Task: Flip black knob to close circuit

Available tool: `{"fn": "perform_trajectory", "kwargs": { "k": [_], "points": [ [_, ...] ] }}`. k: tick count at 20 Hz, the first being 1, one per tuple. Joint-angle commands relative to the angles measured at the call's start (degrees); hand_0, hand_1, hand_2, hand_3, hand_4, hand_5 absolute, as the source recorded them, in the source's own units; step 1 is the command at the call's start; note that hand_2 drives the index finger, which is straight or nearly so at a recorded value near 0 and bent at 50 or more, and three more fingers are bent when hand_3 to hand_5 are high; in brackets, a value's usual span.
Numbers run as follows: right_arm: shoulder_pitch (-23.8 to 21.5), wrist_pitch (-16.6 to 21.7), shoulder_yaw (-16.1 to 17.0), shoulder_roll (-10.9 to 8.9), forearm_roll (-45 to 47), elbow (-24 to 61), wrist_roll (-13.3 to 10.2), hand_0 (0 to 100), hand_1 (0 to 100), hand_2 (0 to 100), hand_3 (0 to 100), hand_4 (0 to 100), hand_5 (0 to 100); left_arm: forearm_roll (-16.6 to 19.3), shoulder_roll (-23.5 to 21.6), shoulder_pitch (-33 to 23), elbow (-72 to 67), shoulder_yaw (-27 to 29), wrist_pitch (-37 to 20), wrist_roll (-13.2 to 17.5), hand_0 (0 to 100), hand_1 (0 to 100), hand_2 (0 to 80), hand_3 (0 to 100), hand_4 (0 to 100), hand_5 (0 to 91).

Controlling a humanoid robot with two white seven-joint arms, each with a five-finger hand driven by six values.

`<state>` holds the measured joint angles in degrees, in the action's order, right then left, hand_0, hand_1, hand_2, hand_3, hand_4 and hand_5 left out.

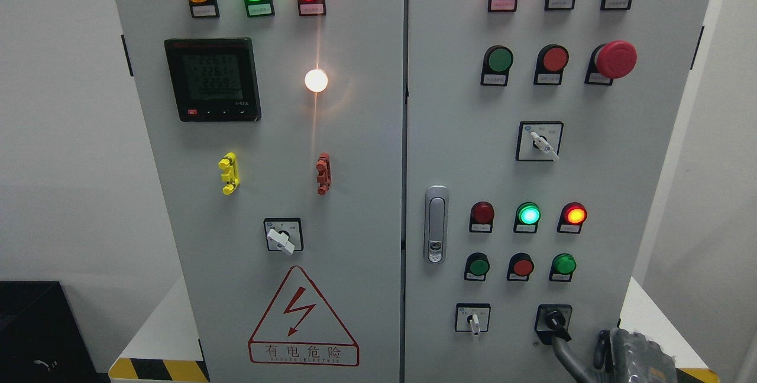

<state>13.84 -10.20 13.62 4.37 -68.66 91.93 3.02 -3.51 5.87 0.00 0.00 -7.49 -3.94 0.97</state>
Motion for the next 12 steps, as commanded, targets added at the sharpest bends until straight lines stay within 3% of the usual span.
{"fn": "perform_trajectory", "kwargs": {
  "k": [1, 12],
  "points": [
    [0.2, -0.1, 1.0, -0.06, 0.2, 0.0, -0.3, 0, 5, 83, 99, 87, 95, 0.0, 0.0, -1.2, 1.3, -0.1, 0.0, 0.0, 12, 56, 0.0, 0, 0, 0.0],
    [0.4, 0.0, 0.7, -0.06, 0.5, 0.4, -0.3, 0, 5, 83, 98, 87, 95, 0.0, 0.0, -1.2, 1.3, -0.1, 0.0, 0.0, 12, 56, 0.0, 0, 0, 0.0]
  ]
}}
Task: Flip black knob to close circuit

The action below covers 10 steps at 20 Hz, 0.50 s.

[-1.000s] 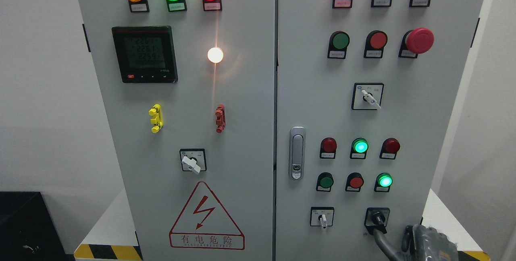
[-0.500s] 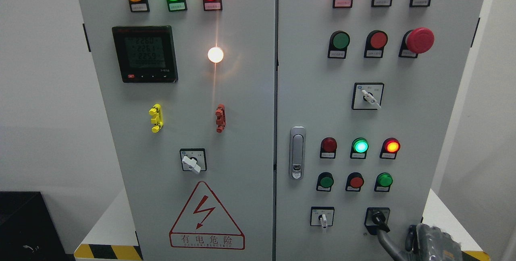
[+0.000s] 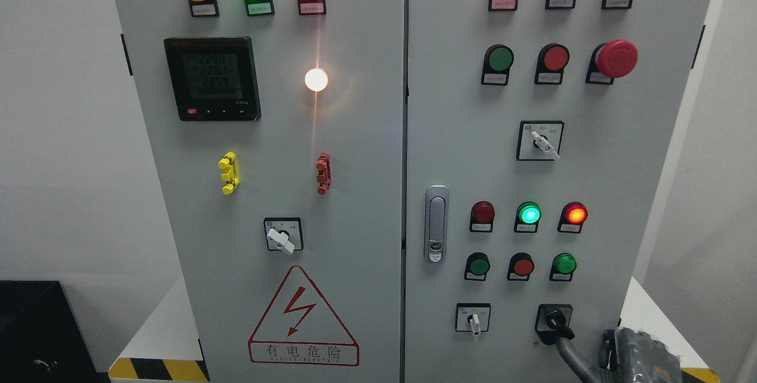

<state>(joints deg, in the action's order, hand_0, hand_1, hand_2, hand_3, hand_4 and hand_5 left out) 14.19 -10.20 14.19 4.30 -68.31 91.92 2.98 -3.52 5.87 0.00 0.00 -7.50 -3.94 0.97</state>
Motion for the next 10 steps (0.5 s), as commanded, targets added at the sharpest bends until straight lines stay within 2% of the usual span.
{"fn": "perform_trajectory", "kwargs": {
  "k": [1, 7, 10],
  "points": [
    [0.0, 0.0, 0.1, 0.1, 0.3, 0.5, -0.3, 0, 5, 83, 98, 87, 95, 0.0, 0.0, -1.2, 1.3, 0.0, 0.0, 0.0, 12, 56, 0.0, 0, 0, 0.0],
    [-1.2, 0.1, -0.7, 0.19, 0.3, 1.8, -0.5, 0, 6, 83, 98, 87, 95, 0.0, 0.0, -1.2, 1.3, 0.0, 0.0, 0.0, 12, 56, 0.0, 0, 0, 0.0],
    [-2.1, 0.0, -2.6, 0.45, 0.3, 2.3, -0.9, 0, 6, 83, 98, 87, 95, 0.0, -0.1, -1.2, 1.3, 0.0, 0.0, 0.0, 12, 56, 0.0, 0, 0, 0.0]
  ]
}}
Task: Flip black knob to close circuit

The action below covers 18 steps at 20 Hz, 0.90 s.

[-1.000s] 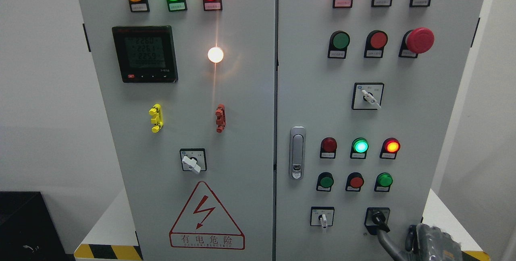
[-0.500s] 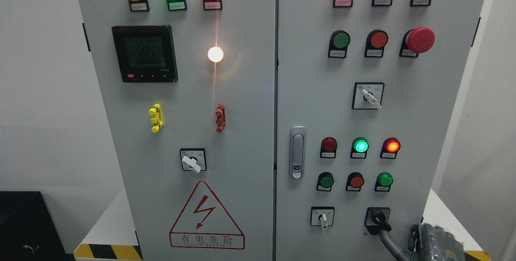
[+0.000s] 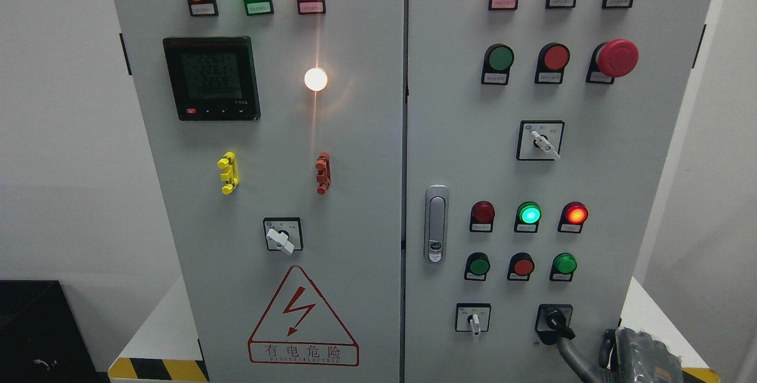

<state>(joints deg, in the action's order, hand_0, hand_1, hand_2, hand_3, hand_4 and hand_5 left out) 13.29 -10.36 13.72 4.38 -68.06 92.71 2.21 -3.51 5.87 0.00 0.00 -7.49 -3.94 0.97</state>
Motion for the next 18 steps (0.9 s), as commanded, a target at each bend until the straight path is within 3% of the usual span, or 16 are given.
{"fn": "perform_trajectory", "kwargs": {
  "k": [1, 18],
  "points": [
    [-1.3, 0.2, -2.3, 0.36, -0.1, 1.5, -0.1, 0, 6, 83, 98, 87, 95, 0.0, 0.0, -1.2, 1.3, 0.0, 0.0, 0.0, 12, 56, 0.0, 0, 0, 0.0],
    [-3.1, 0.5, -6.4, 0.45, 0.1, 2.3, -0.4, 0, 6, 81, 98, 86, 94, 0.0, 0.0, -1.2, 1.3, 0.0, 0.0, 0.0, 12, 56, 0.0, 0, 0, 0.0]
  ]
}}
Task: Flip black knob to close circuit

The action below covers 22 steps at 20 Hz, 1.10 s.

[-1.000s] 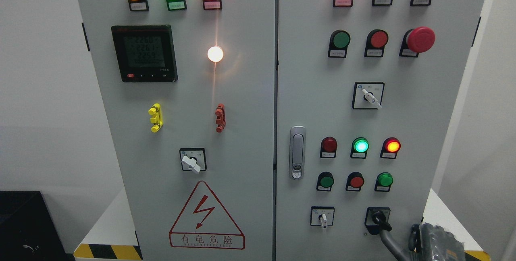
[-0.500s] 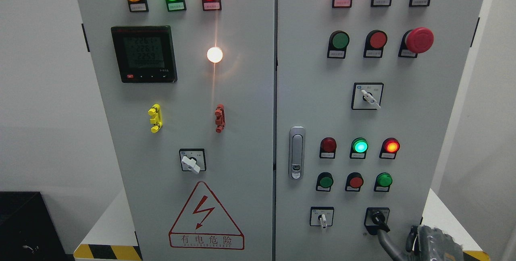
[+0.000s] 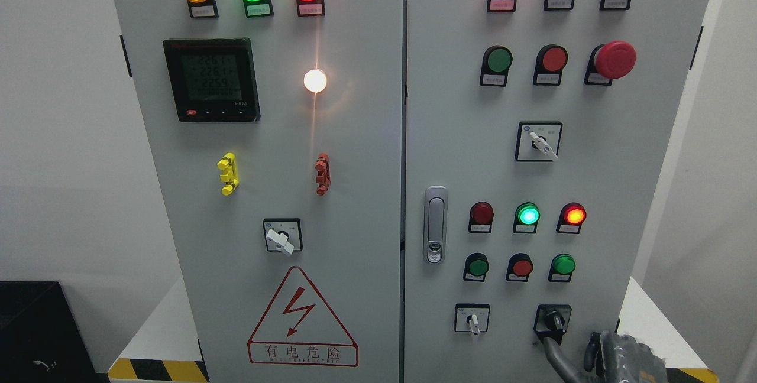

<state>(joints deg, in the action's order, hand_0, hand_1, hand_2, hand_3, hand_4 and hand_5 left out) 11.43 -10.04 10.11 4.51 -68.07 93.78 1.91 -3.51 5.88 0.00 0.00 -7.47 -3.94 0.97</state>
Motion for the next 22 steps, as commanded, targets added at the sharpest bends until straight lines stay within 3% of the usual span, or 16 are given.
{"fn": "perform_trajectory", "kwargs": {
  "k": [1, 9, 14, 19, 22],
  "points": [
    [-1.8, 0.3, -2.8, 0.5, 0.1, 2.0, -0.2, 0, 6, 81, 97, 85, 94, 0.0, 0.0, -1.2, 1.3, 0.0, 0.0, 0.0, 12, 56, 0.0, 0, 0, 0.0],
    [-10.6, 1.9, -3.0, 2.96, 7.7, 12.1, -1.9, 0, 7, 72, 93, 81, 87, 0.0, 0.0, -1.2, 1.3, 0.0, 0.0, 0.0, 12, 56, 0.0, 0, 0, 0.0],
    [-14.5, 2.9, -4.6, 2.87, 21.6, 16.3, -9.3, 0, 8, 57, 83, 75, 69, 0.0, 0.0, -1.2, 1.3, 0.0, 0.0, 0.0, 12, 56, 0.0, 0, 0, 0.0],
    [-18.4, 11.1, -6.1, 2.87, 39.0, 17.0, -11.9, 0, 8, 41, 66, 61, 50, 0.0, 0.0, -1.2, 1.3, 0.0, 0.0, 0.0, 12, 56, 0.0, 0, 0, 0.0],
    [-20.5, 13.8, -6.4, 2.78, 42.0, 16.6, -13.9, 0, 7, 34, 57, 53, 36, 0.0, 0.0, -1.2, 1.3, 0.0, 0.0, 0.0, 12, 56, 0.0, 0, 0, 0.0]
  ]
}}
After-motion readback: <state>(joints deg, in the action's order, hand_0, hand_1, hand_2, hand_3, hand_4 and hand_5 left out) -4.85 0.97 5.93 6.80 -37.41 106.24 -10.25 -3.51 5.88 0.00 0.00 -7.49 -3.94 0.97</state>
